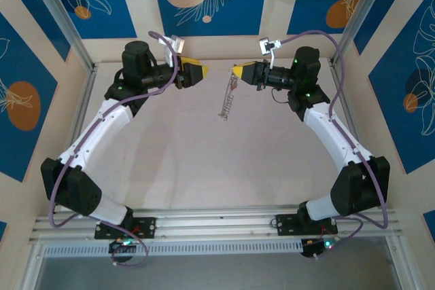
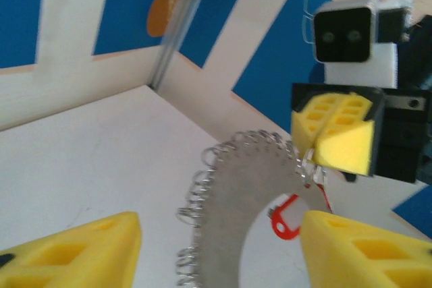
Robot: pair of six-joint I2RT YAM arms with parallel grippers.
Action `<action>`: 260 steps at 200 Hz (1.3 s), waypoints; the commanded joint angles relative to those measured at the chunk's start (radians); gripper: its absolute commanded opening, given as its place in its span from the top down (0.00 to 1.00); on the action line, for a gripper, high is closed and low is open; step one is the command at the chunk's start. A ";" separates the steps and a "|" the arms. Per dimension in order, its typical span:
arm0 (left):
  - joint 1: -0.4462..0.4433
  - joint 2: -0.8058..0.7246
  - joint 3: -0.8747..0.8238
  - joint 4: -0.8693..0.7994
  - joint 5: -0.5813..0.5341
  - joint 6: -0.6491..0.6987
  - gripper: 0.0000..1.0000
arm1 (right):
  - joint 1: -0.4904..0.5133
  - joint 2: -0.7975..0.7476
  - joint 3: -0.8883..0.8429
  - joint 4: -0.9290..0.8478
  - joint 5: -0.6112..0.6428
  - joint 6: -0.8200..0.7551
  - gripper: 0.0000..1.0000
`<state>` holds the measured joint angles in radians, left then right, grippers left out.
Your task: Put the keys on the keyring
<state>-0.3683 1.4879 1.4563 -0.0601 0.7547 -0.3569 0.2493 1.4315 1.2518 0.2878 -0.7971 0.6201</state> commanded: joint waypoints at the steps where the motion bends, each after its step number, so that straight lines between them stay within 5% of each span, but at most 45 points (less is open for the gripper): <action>1: 0.009 0.043 0.047 0.034 0.134 -0.003 0.44 | 0.007 0.036 0.022 0.059 -0.055 -0.006 1.00; 34: 0.010 0.080 0.058 0.097 0.211 -0.046 0.46 | 0.008 0.087 0.050 0.108 -0.098 0.024 1.00; 90: 0.011 0.129 0.032 0.244 0.251 -0.140 0.68 | 0.014 0.113 0.069 0.160 -0.117 0.060 1.00; 161: 0.009 0.160 0.041 0.324 0.282 -0.215 0.60 | 0.028 0.115 0.068 0.221 -0.132 0.100 1.00; 260: 0.003 0.171 0.047 0.300 0.329 -0.198 0.63 | 0.057 0.149 0.090 0.279 -0.129 0.138 1.00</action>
<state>-0.3687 1.6470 1.4845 0.2241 1.0420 -0.5632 0.2939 1.5639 1.2957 0.5217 -0.9176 0.7444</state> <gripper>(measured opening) 0.376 0.056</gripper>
